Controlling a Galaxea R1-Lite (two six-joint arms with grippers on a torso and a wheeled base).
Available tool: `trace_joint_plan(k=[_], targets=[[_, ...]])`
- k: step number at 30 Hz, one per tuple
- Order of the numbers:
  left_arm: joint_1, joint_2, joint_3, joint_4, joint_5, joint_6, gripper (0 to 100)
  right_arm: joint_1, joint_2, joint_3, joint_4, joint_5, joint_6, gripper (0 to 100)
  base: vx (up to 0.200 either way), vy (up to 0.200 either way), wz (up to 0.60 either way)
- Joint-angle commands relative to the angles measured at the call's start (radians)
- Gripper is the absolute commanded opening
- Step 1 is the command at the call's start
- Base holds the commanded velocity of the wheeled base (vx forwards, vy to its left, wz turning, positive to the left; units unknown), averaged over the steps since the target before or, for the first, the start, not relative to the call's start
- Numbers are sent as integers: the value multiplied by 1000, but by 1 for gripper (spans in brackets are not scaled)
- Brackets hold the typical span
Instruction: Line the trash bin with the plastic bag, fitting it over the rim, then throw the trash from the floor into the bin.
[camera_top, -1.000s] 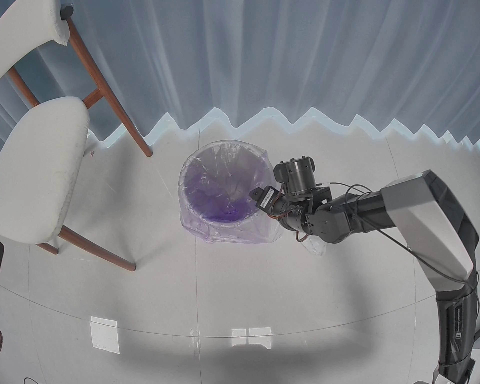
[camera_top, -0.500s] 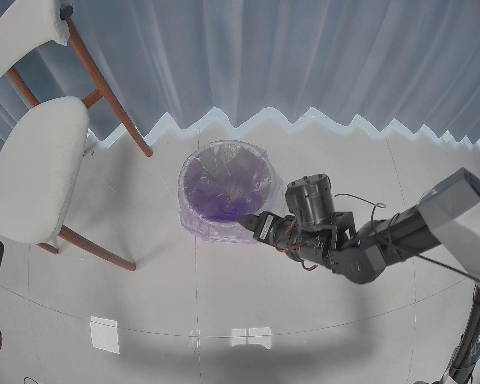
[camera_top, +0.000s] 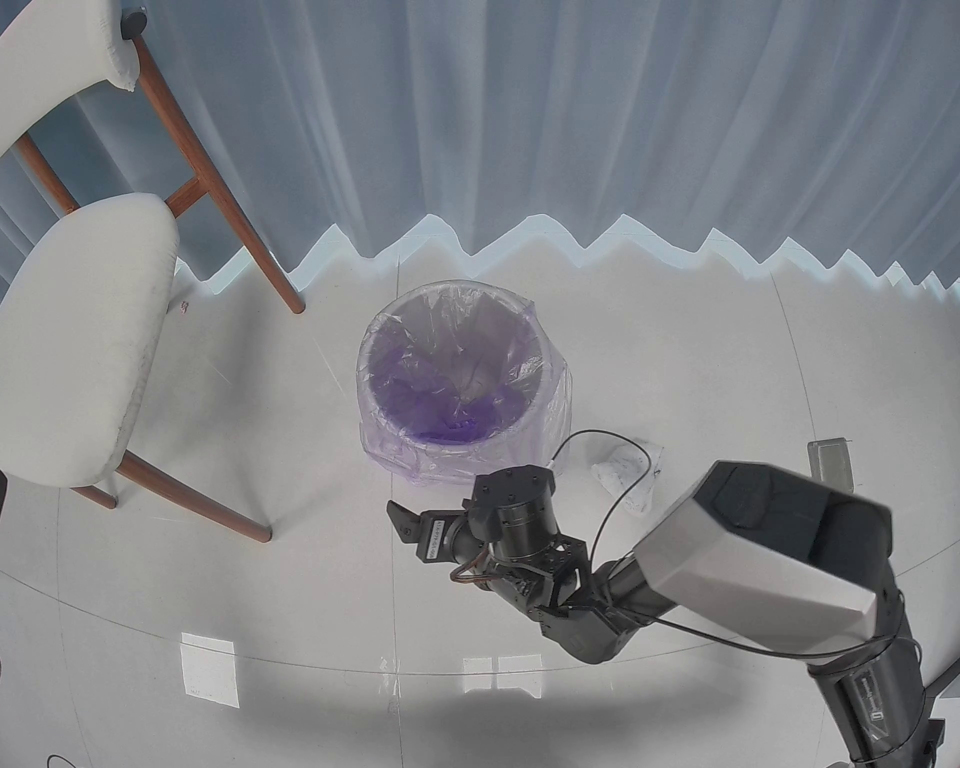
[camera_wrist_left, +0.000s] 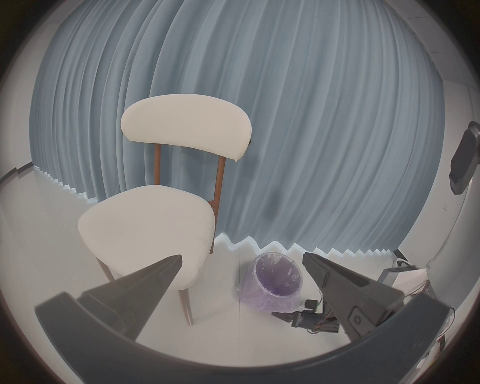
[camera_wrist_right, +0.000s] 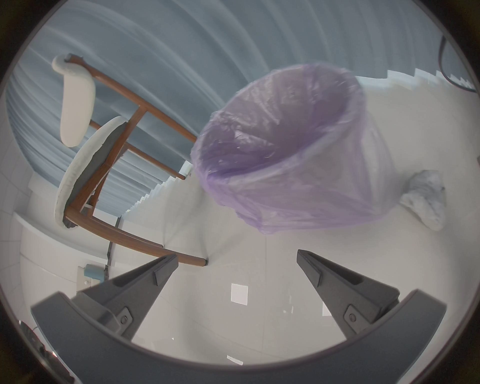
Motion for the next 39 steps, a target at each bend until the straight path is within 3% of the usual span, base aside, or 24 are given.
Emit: trace_joint_plan(k=[1, 7, 8, 23, 28, 35, 39], targets=[[1, 17, -1, 0, 4, 1, 100, 13, 162, -173, -9, 13, -40, 100, 0, 0, 0], [1, 27, 0, 0, 5, 1, 100, -18, 174, -346, 103, 10, -97, 100, 0, 0, 0], [1, 27, 0, 0, 5, 1, 100, -22, 188, -374, 107, 10, -105, 0, 0, 0, 0], [1, 37, -3, -1, 2, 1, 100, -77, 415, -679, 238, -16, -143, 0, 0, 0, 0], [3, 31, -3, -1, 5, 1, 100, -87, 470, -679, 294, -33, -139, 0, 0, 0, 0], [3, 27, -3, -1, 7, -1, 100, -116, 594, -679, 498, -79, -120, 0, 0, 0, 0], [3, 27, -9, -1, 7, -1, 100, -108, 557, -679, 535, -80, -50, 0, 0, 0, 0]])
